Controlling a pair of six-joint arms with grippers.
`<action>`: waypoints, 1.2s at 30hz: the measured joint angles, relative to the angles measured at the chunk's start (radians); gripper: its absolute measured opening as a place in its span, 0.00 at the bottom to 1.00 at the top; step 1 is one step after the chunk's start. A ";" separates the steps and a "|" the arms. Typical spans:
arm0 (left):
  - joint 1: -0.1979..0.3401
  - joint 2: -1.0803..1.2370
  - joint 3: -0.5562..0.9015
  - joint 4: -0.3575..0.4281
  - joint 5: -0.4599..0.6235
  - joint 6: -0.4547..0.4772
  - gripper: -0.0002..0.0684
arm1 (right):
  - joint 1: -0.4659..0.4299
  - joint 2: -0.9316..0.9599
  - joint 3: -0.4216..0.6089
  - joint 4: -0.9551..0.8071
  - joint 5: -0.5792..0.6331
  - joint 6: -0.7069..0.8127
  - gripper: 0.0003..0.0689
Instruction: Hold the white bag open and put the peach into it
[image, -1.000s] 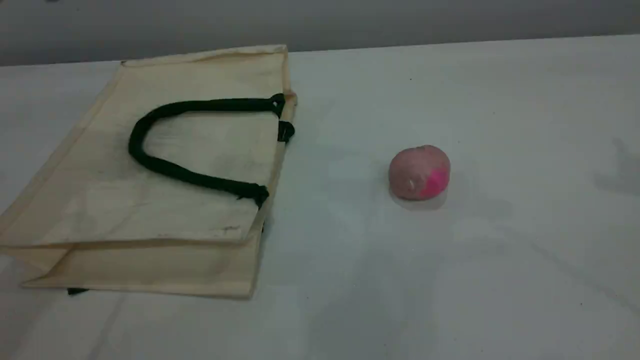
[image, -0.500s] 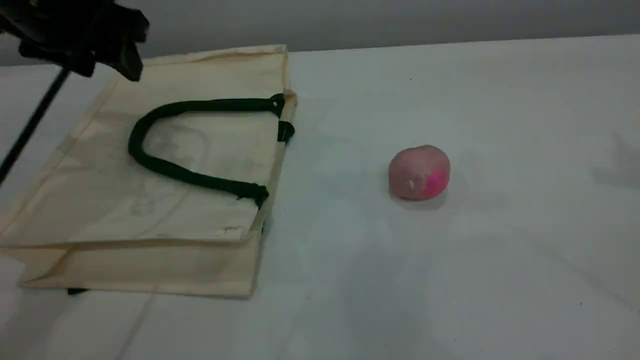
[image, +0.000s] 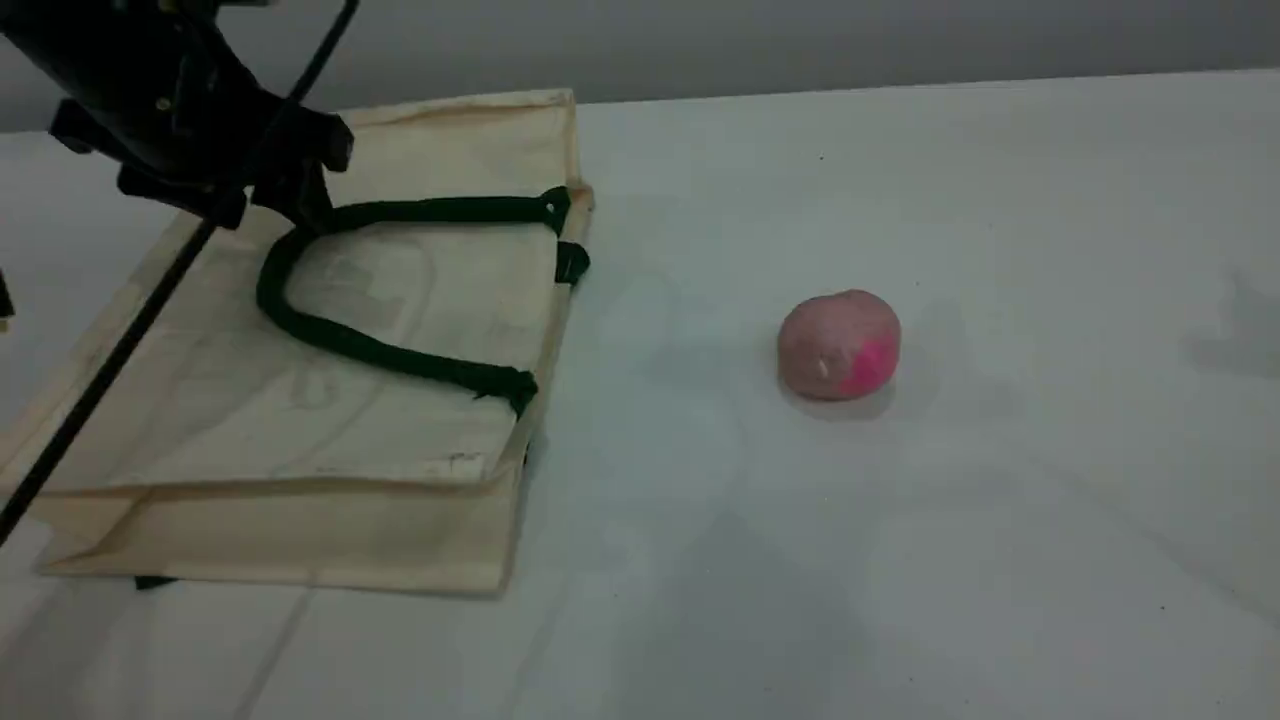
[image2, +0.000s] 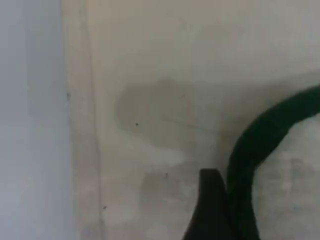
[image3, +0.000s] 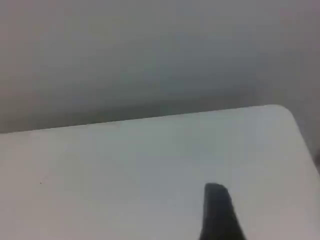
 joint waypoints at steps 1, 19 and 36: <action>0.000 0.005 -0.003 0.000 0.000 0.000 0.69 | 0.000 0.000 0.000 0.000 0.000 0.000 0.56; 0.000 0.062 -0.003 0.001 -0.027 0.000 0.65 | 0.000 0.001 0.000 -0.002 0.000 -0.001 0.56; 0.000 0.062 -0.003 0.004 -0.024 0.005 0.13 | 0.000 0.001 0.000 -0.003 0.000 -0.006 0.56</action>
